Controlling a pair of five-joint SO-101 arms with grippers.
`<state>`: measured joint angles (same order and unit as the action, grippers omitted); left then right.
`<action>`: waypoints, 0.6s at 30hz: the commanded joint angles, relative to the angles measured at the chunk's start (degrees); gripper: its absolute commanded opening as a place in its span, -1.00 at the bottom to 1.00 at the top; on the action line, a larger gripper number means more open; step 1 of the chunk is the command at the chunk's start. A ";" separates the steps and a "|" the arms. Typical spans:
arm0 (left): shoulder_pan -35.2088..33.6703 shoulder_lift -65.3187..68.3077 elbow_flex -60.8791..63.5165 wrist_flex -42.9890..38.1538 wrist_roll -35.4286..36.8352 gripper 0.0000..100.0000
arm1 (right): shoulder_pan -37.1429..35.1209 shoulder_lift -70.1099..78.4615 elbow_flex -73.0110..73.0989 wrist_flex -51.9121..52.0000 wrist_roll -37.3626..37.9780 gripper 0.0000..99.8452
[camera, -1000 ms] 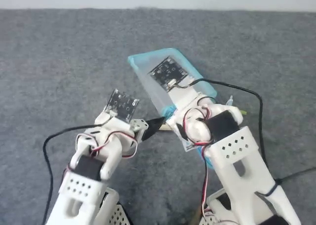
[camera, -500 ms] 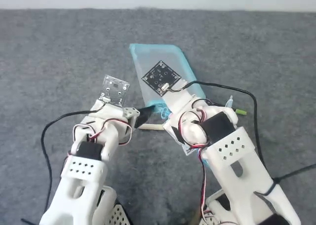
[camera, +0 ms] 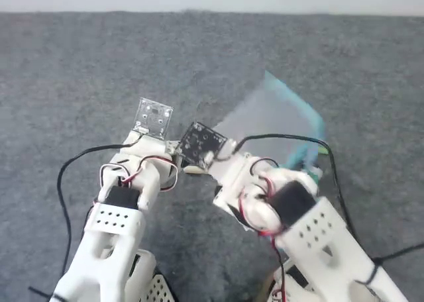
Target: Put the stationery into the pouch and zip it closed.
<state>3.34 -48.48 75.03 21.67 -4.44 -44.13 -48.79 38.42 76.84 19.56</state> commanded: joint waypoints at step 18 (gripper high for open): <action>12.04 0.26 1.98 -7.21 2.29 -0.29 | -5.85 -5.49 2.90 -0.57 2.29 -0.99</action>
<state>14.24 -48.40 77.93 16.66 -3.03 -48.79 -52.40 42.11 77.27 21.14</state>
